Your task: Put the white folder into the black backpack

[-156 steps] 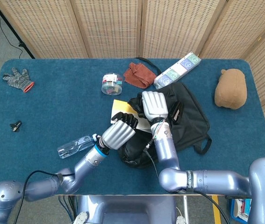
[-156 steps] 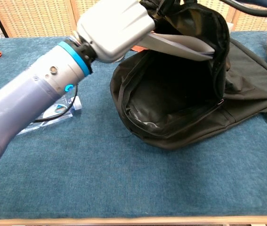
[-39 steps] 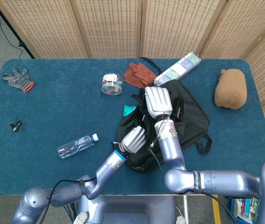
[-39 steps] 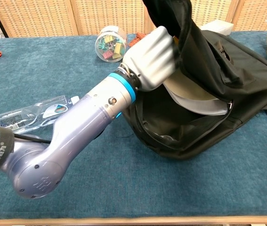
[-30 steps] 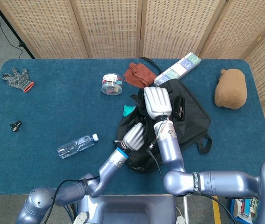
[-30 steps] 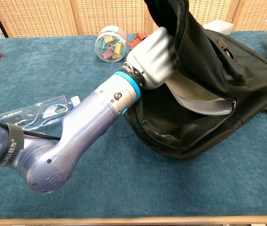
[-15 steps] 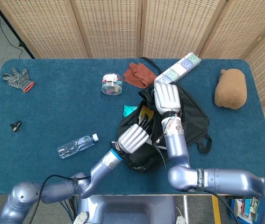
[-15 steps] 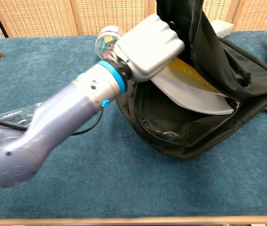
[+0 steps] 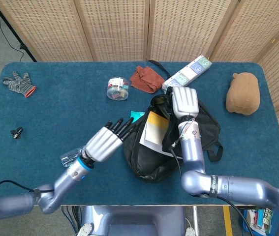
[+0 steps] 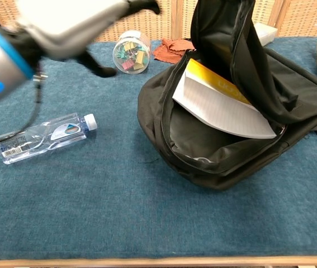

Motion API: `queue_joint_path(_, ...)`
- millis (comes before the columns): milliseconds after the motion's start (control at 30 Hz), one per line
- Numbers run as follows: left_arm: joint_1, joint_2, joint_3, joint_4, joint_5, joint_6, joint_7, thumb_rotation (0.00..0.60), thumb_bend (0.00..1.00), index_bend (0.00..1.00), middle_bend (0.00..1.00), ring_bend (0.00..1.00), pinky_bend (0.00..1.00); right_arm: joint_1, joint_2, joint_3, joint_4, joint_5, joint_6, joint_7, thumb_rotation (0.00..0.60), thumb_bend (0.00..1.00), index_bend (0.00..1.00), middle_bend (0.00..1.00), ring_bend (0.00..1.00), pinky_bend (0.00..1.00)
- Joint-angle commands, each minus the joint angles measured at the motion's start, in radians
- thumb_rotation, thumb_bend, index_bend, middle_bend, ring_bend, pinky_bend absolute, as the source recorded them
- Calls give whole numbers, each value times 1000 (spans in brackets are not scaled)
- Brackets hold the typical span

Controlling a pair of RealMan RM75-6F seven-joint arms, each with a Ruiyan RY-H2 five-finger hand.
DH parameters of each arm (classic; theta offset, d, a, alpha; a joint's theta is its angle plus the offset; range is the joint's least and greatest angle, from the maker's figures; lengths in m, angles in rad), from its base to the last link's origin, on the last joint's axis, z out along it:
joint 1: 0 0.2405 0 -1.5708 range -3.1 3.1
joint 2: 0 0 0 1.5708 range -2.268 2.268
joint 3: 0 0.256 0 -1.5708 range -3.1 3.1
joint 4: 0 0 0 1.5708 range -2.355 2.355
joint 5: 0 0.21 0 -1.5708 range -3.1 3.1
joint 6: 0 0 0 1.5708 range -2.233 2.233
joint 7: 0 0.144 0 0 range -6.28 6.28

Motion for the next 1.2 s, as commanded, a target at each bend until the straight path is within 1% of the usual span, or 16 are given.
queue_joint_path(33,85,112,46,-51,17,72,-93,600,46,216,179,282,645,-9,-15,-14,-3,-2,-7,7,600,749,645,667,742,873)
queue_joint_path(167,145,184,65,-35,8,114,-190,600,46,224,180,281,645,-15,-50,-31,-2,-3,-21,18,600,749,645,667,742,866)
queue_joint_path(333,191,222,75,7,-5,140,-269,600,46,226,180,275,645,-14,-87,-46,6,-11,-31,25,600,749,644,666,742,856)
queue_joint_path(400,213,234,77,33,-14,151,-306,600,46,226,180,268,645,-13,-107,-52,10,-20,-37,31,600,748,630,648,719,827)
queue_joint_path(433,226,240,78,49,-20,156,-331,600,46,226,180,266,645,-13,-120,-53,11,-27,-43,41,600,722,607,625,696,806)
queue_joint_path(467,238,245,78,64,-27,160,-356,600,46,226,180,262,645,-16,-128,-53,6,-35,-62,56,600,599,535,560,641,769)
queue_joint_path(500,247,248,78,76,-30,164,-373,600,45,226,180,260,645,-18,-129,-55,-1,-39,-81,65,600,394,417,456,553,734)
queue_joint_path(533,255,250,76,87,-33,169,-390,600,46,226,180,258,645,-20,-126,-59,-10,-43,-102,70,600,245,326,371,480,706)
queue_joint_path(567,264,253,74,101,-39,173,-412,600,46,226,180,255,645,-22,-121,-65,-20,-48,-128,74,600,58,176,220,338,636)
queue_joint_path(600,276,259,71,111,-53,176,-437,600,45,226,179,252,645,-22,-116,-70,-31,-55,-154,78,600,6,97,127,243,571)
queue_joint_path(667,290,263,64,132,-63,180,-471,600,44,226,180,249,645,-25,-109,-69,-43,-67,-182,97,600,0,18,23,96,430)
queue_joint_path(700,298,263,61,140,-71,180,-485,600,44,226,180,247,645,-29,-107,-64,-50,-77,-190,114,600,0,3,3,42,362)
queue_joint_path(800,313,263,50,158,-92,176,-522,600,43,226,180,243,645,-47,-90,-56,-76,-115,-211,164,600,0,0,0,0,240)
queue_joint_path(900,328,260,35,163,-116,171,-559,600,42,226,179,240,645,-75,-57,-55,-115,-161,-231,216,600,0,0,0,0,198)
queue_joint_path(967,336,258,28,164,-127,168,-578,600,42,226,179,240,645,-94,-30,-57,-142,-188,-249,247,600,0,0,0,0,195)
queue_joint_path(1200,378,255,-1,152,-183,164,-643,600,42,226,179,241,645,-223,107,-88,-265,-392,-255,400,600,0,0,0,0,192)
